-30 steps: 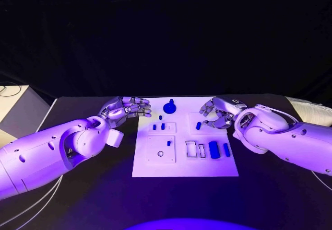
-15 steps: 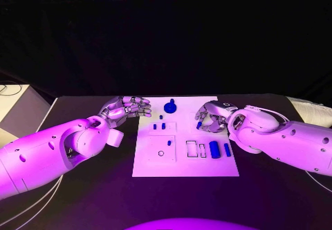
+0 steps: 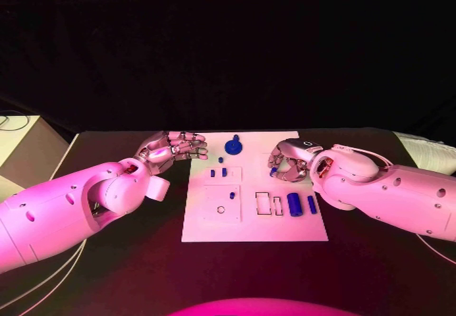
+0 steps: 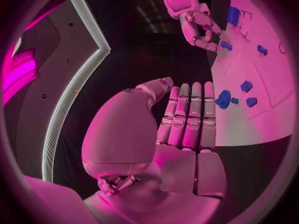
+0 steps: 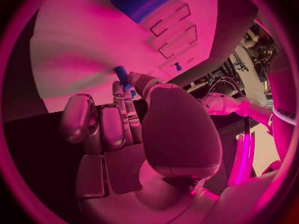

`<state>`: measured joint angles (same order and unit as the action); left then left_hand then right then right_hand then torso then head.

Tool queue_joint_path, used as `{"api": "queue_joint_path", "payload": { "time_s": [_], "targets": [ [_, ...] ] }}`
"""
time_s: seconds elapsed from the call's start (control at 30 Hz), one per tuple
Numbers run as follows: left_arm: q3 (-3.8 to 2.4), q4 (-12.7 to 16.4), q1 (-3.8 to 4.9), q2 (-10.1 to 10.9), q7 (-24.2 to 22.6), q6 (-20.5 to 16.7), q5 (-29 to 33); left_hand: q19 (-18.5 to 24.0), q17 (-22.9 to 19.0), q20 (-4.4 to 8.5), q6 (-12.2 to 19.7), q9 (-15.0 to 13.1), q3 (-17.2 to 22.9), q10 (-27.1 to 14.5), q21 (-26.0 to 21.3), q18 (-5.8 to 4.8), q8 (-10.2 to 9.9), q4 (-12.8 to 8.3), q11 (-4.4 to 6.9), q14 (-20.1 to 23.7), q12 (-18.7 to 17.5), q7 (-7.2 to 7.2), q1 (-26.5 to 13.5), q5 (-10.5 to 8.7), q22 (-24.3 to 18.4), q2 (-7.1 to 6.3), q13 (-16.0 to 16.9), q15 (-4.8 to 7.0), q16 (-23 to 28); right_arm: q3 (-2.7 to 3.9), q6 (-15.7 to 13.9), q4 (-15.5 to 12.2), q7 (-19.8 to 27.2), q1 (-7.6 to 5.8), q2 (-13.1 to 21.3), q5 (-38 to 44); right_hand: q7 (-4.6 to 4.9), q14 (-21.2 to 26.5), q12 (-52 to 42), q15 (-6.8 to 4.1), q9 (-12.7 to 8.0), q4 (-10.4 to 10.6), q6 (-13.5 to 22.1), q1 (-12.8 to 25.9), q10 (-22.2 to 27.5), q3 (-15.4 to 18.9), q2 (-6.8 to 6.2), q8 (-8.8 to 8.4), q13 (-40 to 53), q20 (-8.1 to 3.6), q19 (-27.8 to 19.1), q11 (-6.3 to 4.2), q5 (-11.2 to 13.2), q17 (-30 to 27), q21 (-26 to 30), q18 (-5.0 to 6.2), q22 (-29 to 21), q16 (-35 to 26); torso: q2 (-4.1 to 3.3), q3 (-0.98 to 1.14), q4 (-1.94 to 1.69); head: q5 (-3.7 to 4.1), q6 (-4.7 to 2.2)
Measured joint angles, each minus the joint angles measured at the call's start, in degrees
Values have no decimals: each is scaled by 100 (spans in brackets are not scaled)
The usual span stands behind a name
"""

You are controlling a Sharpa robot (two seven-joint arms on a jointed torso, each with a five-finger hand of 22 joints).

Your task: Assemble the parts on the task board

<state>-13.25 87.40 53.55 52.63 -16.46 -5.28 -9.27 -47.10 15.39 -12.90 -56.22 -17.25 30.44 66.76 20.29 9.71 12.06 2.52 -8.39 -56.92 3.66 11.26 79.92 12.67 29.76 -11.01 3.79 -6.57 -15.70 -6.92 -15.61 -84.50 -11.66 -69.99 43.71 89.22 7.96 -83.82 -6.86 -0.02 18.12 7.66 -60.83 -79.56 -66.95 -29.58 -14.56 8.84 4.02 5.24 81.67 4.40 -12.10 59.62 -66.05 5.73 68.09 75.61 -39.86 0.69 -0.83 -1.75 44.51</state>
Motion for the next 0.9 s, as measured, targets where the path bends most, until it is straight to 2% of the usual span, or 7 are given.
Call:
{"api": "queue_joint_path", "payload": {
  "time_s": [0.4, 0.53, 0.63, 0.67, 0.77, 0.8, 0.9],
  "targets": [
    [0, 0, 0, 4, 0, 12, 3, 0, 5, 0, 0, 0, 0, 0, -8, 0, 0, 0, 0, 0, 0, 0, 0, 0, -14, 0, 0, 0, 0, -8, 2, 75, -71, 51, -72, 150, 0, -20, 23, -20, 11, -80, -1, -53, -40, -145, 53, 22, -2, -11, 11, 0, 0, 8, -34, 0, 55, 20, -1, 2, 0, 10, 9],
    [0, -1, 0, 5, 3, 16, 3, -13, 7, -12, 0, -1, 0, 0, -8, 0, 0, 0, 0, 0, 0, 0, 0, 0, -20, 0, 0, 0, 0, -5, -8, 77, -88, 68, -79, 191, 2, -20, 80, -20, 29, -118, -40, -93, -105, -310, 93, 30, -9, -20, 20, 0, 215, 7, -88, 0, 106, 42, -1, 2, 0, 9, 16],
    [0, -1, -1, 6, 4, 18, 4, -22, 11, -22, 0, 0, 0, 0, -8, 0, 0, 0, 0, 0, 0, 0, 0, 0, -20, 0, 0, 0, 0, -4, -38, 69, -99, 77, -79, 212, -28, -15, 100, -25, 52, -158, -136, -115, -248, -412, 115, 94, -10, -45, 44, -14, 228, 14, -182, 0, 188, 56, -1, 1, 1, 9, 22],
    [0, -1, -1, 6, 4, 18, 4, -22, 11, -22, 0, 3, -1, 0, -13, 0, 0, 1, 0, 0, 0, 0, 0, 0, -20, 0, 0, 0, 6, -3, -54, 66, -102, 80, -79, 216, -36, -19, 94, -67, 62, -177, -192, -122, -319, -444, 123, 135, -9, -51, 74, -17, 238, 22, -250, 0, 249, 72, -1, 0, 2, 9, 23],
    [0, 0, -1, 6, 4, 20, 4, -22, 11, -21, 0, 5, -17, 0, -31, 0, 0, 17, 0, 0, 0, 0, 0, 0, -20, 0, 0, 0, 23, -5, -132, 57, -122, 96, -76, 217, -77, -9, 23, -95, 103, -230, -286, -134, -380, -498, 154, 204, 32, -85, 126, 30, 250, 22, -389, -17, 381, 72, -1, 1, 2, 9, 23],
    [0, 0, -1, 6, 4, 21, 4, -22, 11, -21, 0, 5, -17, 0, -31, 0, 0, 17, 0, 0, 0, 0, 0, 0, -20, 0, 0, 0, 23, -7, -160, 53, -129, 100, -74, 210, -91, -14, 11, -117, 128, -246, -316, -117, -395, -514, 179, 228, 32, -91, 133, 46, 261, 20, -441, -92, 432, 72, -1, 1, 2, 13, 23],
    [0, -1, -1, 6, 5, 23, 5, -22, 11, -21, 0, 5, -17, 0, -31, 0, 0, 17, 0, 0, 0, 0, 0, 0, -20, 0, 0, 0, 23, -13, -282, 34, -157, 112, -62, 151, -101, -6, -3, -137, 133, -289, -325, -123, -436, -555, 256, 271, 33, -122, 164, 86, 314, -2, -534, -92, 524, 72, 1, -3, 0, 18, 23]
  ]
}}
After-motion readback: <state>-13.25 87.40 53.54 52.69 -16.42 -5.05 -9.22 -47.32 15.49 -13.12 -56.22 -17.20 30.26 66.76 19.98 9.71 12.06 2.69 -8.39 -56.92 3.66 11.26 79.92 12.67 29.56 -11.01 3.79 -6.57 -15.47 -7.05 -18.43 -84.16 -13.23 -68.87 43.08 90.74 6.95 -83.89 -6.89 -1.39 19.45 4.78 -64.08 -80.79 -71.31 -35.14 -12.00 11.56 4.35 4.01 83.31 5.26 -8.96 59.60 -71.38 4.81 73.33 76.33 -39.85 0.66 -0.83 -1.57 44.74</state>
